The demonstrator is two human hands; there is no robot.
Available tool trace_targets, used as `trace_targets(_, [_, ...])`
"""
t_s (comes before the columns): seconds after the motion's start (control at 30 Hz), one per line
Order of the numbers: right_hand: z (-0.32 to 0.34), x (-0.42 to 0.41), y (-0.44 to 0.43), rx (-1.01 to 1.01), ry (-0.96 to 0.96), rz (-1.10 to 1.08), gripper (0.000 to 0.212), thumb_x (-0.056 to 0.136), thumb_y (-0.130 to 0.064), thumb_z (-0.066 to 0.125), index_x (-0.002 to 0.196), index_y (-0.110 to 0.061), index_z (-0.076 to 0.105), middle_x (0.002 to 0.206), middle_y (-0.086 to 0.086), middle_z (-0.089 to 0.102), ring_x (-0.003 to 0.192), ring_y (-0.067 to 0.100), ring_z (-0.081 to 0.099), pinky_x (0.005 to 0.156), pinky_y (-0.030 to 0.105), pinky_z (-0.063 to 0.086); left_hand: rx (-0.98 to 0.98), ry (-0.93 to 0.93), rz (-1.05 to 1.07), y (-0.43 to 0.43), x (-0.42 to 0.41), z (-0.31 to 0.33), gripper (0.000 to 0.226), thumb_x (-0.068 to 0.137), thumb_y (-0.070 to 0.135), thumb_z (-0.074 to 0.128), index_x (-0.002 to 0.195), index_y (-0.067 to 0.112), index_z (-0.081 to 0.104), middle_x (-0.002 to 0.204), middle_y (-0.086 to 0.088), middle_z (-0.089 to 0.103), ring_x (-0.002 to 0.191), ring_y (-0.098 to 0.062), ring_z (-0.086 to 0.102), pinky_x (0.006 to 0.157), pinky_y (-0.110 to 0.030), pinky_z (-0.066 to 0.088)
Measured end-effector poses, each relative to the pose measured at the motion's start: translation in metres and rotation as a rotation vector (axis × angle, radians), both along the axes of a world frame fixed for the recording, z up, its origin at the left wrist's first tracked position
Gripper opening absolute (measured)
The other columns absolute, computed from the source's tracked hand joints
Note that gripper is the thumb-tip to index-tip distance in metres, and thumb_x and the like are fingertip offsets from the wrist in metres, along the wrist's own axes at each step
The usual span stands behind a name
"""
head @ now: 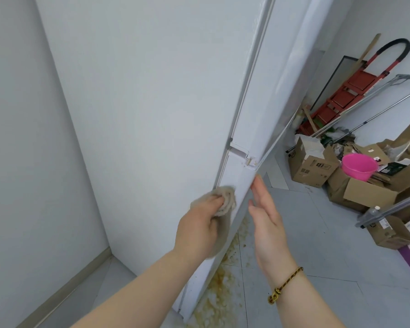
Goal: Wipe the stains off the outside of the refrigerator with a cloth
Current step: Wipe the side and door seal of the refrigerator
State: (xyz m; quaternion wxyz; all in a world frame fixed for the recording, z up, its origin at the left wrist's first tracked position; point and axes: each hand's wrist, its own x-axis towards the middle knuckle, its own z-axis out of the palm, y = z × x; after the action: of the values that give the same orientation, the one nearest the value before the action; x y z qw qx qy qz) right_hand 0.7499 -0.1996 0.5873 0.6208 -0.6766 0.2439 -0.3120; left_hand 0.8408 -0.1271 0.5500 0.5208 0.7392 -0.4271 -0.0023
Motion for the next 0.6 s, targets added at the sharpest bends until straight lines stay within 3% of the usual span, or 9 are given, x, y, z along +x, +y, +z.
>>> trace_targets(0.1, [-0.003,0.0,-0.002,-0.006,-0.015,0.022,0.057,0.095,0.003,0.028,0.136,-0.035,0.029,0.148,-0.018,0.029,0.126,-0.01,0.031,0.093,-0.004,0.029,-0.192,-0.03,0.035,-0.009,-0.008,0.037,0.049,0.073,-0.005,0.039,0.117,0.0,0.06,0.114,0.014,0.049,0.11,-0.008,0.037,0.084,0.01,0.02])
trace_targets(0.2, [-0.004,0.0,-0.003,-0.031,-0.021,0.041,0.059,0.093,0.006,0.028,0.133,-0.037,0.026,0.147,-0.02,0.025,0.129,-0.008,0.027,0.093,-0.005,0.026,-0.148,0.009,0.024,-0.009,-0.012,0.033,0.048,0.081,-0.012,0.041,0.123,0.006,0.057,0.116,0.02,0.052,0.105,0.006,0.044,0.081,0.014,0.019])
trace_targets(0.27, [-0.004,-0.001,-0.003,-0.066,-0.014,0.053,0.058,0.093,0.007,0.029,0.127,-0.039,0.024,0.143,-0.022,0.024,0.13,-0.009,0.024,0.095,-0.006,0.022,0.023,0.086,0.016,-0.002,-0.008,0.01,0.047,0.085,-0.008,0.041,0.123,0.015,0.057,0.115,0.016,0.051,0.108,-0.002,0.048,0.08,0.006,0.028])
trace_targets(0.37, [-0.005,-0.006,-0.007,-0.09,-0.014,0.05,0.054,0.094,0.006,0.03,0.123,-0.039,0.031,0.136,-0.028,0.028,0.123,-0.019,0.029,0.095,-0.008,0.022,0.338,0.158,0.081,0.016,0.0,-0.023,0.044,0.085,-0.002,0.039,0.113,0.022,0.063,0.109,0.002,0.066,0.103,-0.021,0.058,0.077,-0.019,0.039])
trace_targets(0.43, [-0.01,-0.009,-0.01,-0.135,0.0,0.002,0.048,0.095,0.001,0.032,0.118,-0.041,0.04,0.127,-0.035,0.035,0.11,-0.032,0.031,0.091,-0.01,0.023,0.301,0.217,0.182,0.025,0.011,-0.032,0.043,0.086,-0.001,0.04,0.113,0.024,0.063,0.107,0.002,0.066,0.103,-0.022,0.058,0.077,-0.021,0.041])
trace_targets(0.5, [-0.027,-0.009,-0.011,-0.189,0.04,-0.046,0.047,0.095,-0.004,0.038,0.111,-0.048,0.039,0.122,-0.04,0.034,0.107,-0.037,0.027,0.088,-0.011,0.021,0.163,0.272,0.252,0.03,0.021,-0.031,0.04,0.089,0.0,0.042,0.114,0.025,0.062,0.096,0.012,0.063,0.097,-0.014,0.059,0.073,-0.012,0.04])
trace_targets(0.6, [-0.073,-0.001,-0.012,-0.27,0.067,-0.125,0.039,0.09,-0.023,0.044,0.112,-0.053,0.034,0.124,-0.052,0.026,0.116,-0.034,0.02,0.09,-0.012,0.017,-0.036,0.323,0.257,0.024,0.035,-0.033,0.039,0.088,0.0,0.049,0.102,0.036,0.056,0.089,0.031,0.052,0.08,0.017,0.054,0.066,0.005,0.035])
